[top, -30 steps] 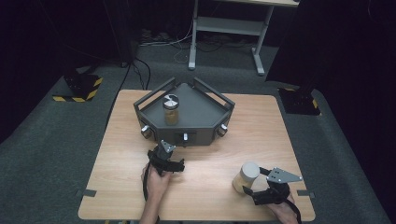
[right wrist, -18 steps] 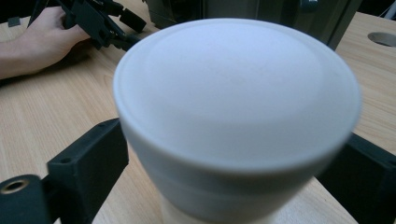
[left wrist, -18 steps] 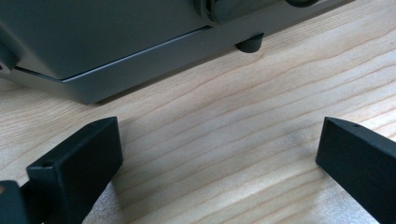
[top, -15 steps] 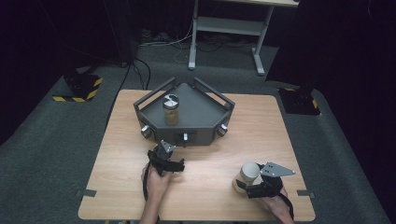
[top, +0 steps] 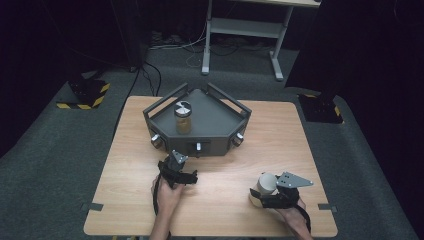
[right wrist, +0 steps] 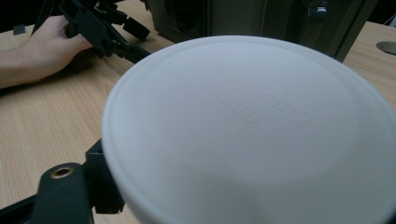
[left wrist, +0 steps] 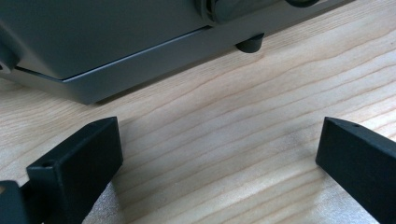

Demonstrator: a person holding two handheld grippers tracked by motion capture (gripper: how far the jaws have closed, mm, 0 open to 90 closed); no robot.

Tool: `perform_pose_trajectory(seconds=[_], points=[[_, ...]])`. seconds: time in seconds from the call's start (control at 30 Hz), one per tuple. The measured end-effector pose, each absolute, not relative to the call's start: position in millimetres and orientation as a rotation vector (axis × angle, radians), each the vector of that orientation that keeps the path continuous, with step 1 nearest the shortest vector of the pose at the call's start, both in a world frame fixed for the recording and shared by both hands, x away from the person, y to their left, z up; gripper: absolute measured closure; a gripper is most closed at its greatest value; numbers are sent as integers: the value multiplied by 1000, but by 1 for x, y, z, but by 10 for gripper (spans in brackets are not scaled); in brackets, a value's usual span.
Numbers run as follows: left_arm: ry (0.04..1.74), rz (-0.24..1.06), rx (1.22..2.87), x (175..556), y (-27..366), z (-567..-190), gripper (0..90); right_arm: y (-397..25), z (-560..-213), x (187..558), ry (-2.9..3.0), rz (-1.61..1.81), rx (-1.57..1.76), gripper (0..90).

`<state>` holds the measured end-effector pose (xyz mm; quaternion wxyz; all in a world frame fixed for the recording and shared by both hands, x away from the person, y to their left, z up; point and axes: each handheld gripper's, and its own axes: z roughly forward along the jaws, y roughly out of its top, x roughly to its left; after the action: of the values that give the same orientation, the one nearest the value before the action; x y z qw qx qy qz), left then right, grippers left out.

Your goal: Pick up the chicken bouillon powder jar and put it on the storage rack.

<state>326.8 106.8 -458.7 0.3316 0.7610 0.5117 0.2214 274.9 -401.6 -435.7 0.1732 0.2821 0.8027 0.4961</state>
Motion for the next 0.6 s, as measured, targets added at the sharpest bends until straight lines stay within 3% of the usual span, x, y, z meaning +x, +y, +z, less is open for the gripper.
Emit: perform_pose_trajectory(seconds=[0.43,0.6], points=[[1337,579,1989,327,107,-459,4,-404,-437,270,2238,1421,784,334],[1337,579,1990,327,107,-459,4,-405,-438,270,2234,1429,787,335]])
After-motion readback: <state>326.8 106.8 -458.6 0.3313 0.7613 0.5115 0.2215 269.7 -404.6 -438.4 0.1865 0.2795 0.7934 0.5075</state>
